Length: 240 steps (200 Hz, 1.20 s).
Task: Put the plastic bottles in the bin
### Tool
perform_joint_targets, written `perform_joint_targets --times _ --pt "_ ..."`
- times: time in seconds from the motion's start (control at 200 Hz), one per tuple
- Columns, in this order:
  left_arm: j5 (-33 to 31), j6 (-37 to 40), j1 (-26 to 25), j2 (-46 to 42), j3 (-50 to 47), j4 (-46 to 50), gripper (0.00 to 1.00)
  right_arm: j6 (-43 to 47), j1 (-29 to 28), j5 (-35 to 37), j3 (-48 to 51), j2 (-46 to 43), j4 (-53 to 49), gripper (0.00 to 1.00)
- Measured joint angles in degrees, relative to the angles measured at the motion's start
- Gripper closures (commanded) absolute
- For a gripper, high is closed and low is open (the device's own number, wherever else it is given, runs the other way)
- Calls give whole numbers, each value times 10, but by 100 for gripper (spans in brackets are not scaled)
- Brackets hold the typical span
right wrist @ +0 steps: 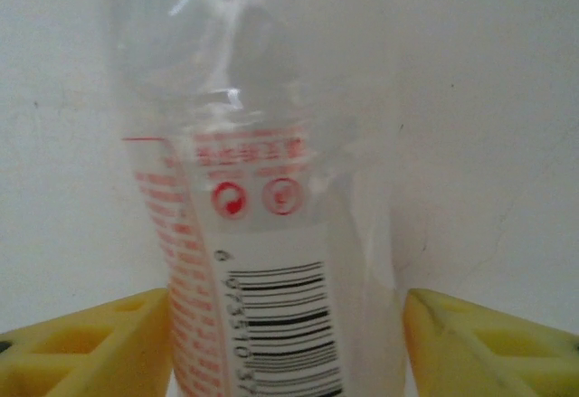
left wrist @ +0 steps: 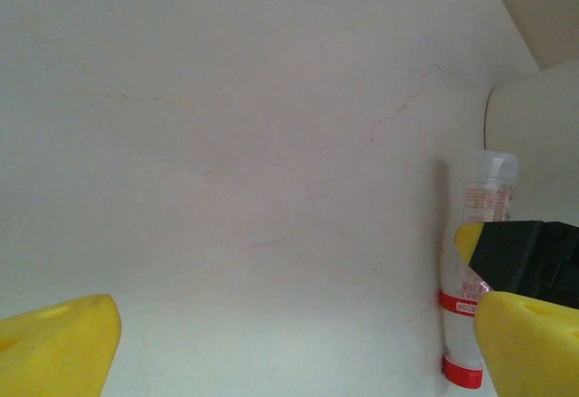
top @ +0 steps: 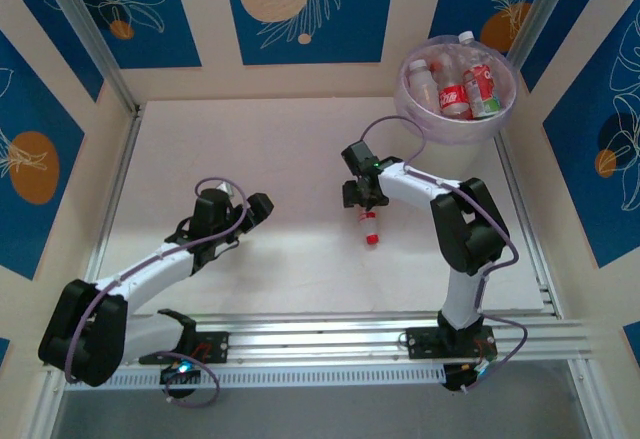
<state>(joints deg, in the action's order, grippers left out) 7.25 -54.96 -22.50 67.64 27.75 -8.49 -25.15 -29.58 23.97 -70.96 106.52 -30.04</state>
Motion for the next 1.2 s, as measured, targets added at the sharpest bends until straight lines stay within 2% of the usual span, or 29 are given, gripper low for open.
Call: perform_joint_targets --times 0.37,0.545,0.72,0.82,0.97,1.201 --pt "2 0 0 1 0 0 0 33 4 0 -26 -34 -29 41" --pt "2 0 0 1 0 0 0 59 4 2 -75 -120 -54 41" --pt "2 0 0 11 0 0 0 100 17 0 -171 -210 -71 43" --pt "2 0 0 16 0 -1 0 123 47 -5 -227 -246 -70 44" --pt "2 0 0 16 0 -6 0 147 126 -16 -313 -264 -63 44" --pt "2 0 0 16 0 -10 0 198 221 -16 -435 -192 -38 44"
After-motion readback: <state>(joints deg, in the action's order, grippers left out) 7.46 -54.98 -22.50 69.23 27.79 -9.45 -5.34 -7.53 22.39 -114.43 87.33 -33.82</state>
